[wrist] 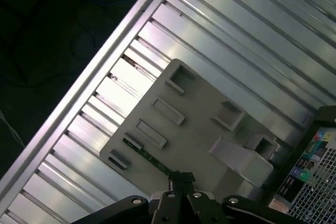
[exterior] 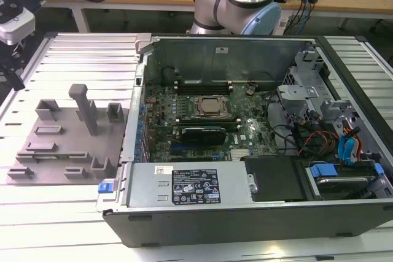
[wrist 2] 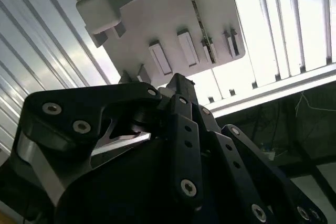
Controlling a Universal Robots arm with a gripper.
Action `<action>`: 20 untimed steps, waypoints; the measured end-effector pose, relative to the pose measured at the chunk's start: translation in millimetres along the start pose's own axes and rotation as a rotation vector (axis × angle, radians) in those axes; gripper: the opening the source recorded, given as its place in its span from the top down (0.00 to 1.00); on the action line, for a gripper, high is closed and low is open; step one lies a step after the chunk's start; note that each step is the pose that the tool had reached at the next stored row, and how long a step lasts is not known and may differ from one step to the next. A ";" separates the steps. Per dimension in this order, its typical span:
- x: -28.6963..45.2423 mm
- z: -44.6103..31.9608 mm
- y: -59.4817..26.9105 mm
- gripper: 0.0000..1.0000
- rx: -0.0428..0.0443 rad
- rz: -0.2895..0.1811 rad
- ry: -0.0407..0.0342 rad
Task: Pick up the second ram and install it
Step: 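Pick up the second ram and move it above second insertion slot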
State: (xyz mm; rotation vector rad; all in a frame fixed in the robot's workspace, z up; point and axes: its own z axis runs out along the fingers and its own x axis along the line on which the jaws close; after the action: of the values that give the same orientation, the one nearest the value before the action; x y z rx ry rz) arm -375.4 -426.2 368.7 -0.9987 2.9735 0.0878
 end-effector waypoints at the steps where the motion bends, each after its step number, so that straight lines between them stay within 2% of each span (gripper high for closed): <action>1: 0.0 0.0 0.0 0.92 -0.0004 -0.018 0.0009; 5: 0.0 0.0 0.0 0.92 -0.0022 -0.105 0.0054; 11: 0.0 0.0 0.0 0.92 -0.0039 -0.182 0.0094; 16: 0.0 0.0 0.0 0.92 -0.0061 -0.286 0.0148; 18: 0.0 0.0 0.0 0.92 -0.0065 -0.304 0.0158; 20: 0.0 0.0 0.0 0.92 -0.0073 -0.343 0.0178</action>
State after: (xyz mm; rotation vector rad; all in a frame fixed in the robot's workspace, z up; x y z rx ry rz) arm -375.4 -426.2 368.6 -1.4971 2.7673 0.0878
